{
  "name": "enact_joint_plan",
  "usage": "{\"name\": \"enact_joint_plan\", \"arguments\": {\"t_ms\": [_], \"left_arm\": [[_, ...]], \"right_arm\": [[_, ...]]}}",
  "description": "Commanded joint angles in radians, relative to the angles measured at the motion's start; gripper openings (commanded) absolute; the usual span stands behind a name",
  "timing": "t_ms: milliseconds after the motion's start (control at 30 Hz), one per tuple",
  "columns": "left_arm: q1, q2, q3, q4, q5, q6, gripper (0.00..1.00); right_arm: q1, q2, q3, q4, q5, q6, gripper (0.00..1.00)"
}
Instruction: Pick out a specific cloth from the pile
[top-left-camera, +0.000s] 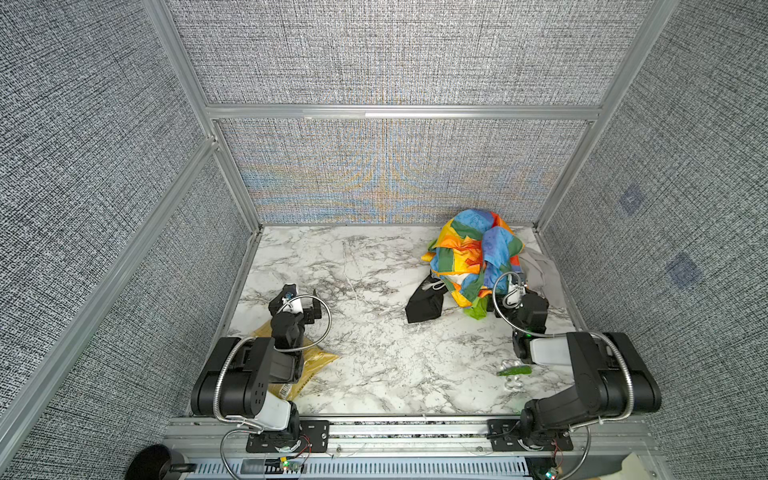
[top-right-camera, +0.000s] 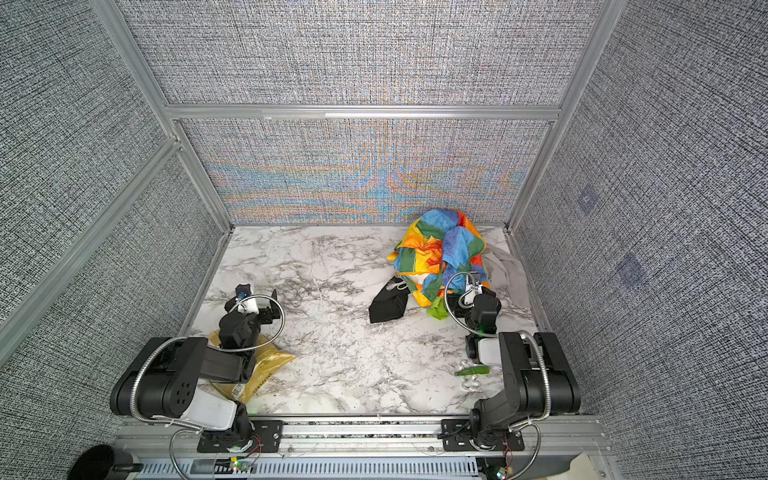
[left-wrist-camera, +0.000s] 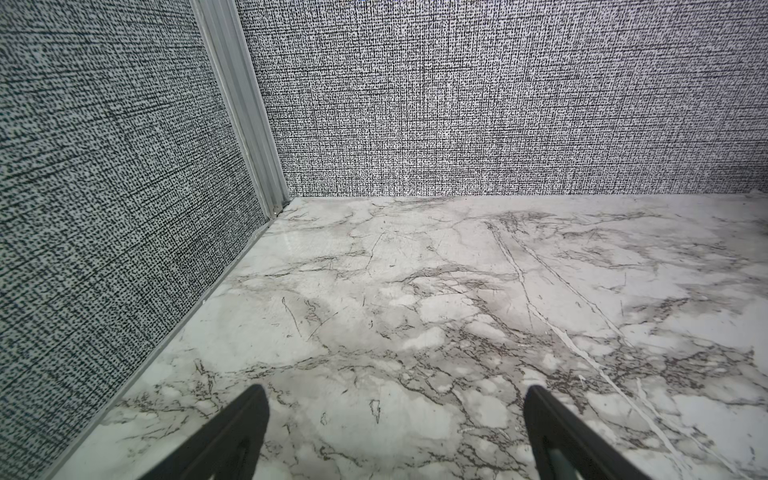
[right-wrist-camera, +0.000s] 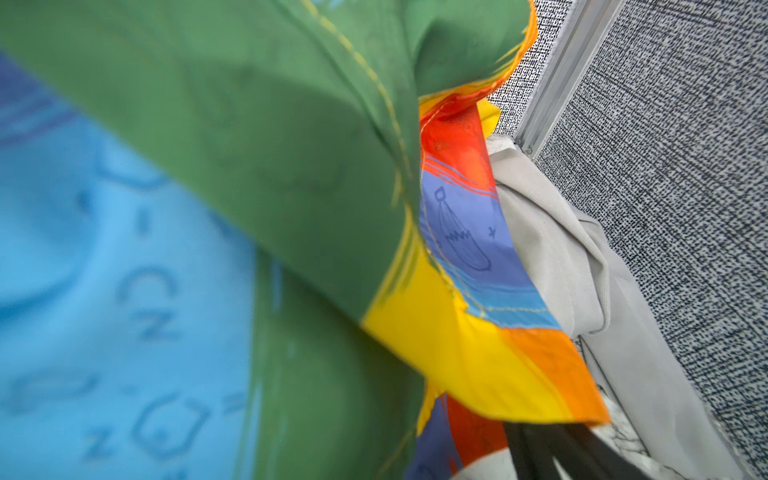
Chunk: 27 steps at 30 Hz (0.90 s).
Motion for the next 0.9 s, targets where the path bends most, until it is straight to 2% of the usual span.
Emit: {"name": "enact_joint_plan", "arguments": {"t_ms": [0,467,667,767,867], "left_arm": [[0.001,-0.002,0.000,0.040,0.007,-0.004,0.99],[-0.001,-0.004,-0.008,0.056,0.004,-0.002,0.99],[0.000,-0.078,-0.039,0.051,-0.014,-0.009,0.99],[-0.001,-0.121,-0.042,0.022,-0.026,-0.009,0.99],[-0.002,-0.217,-0.001,-0.153,-0.044,-0.025,0.99]], "right_arm": [[0.002,-0.002,0.004,0.029,0.000,0.001,0.99],[0.001,-0.014,0.010,0.008,-0.012,-0.003,0.99],[0.003,-0.085,-0.015,-0.007,-0.013,-0.003,0.99],[0.007,-0.161,-0.001,-0.112,-0.016,-0.010,0.99],[0.016,-0.238,0.020,-0.246,-0.001,-0.010,0.99]]}}
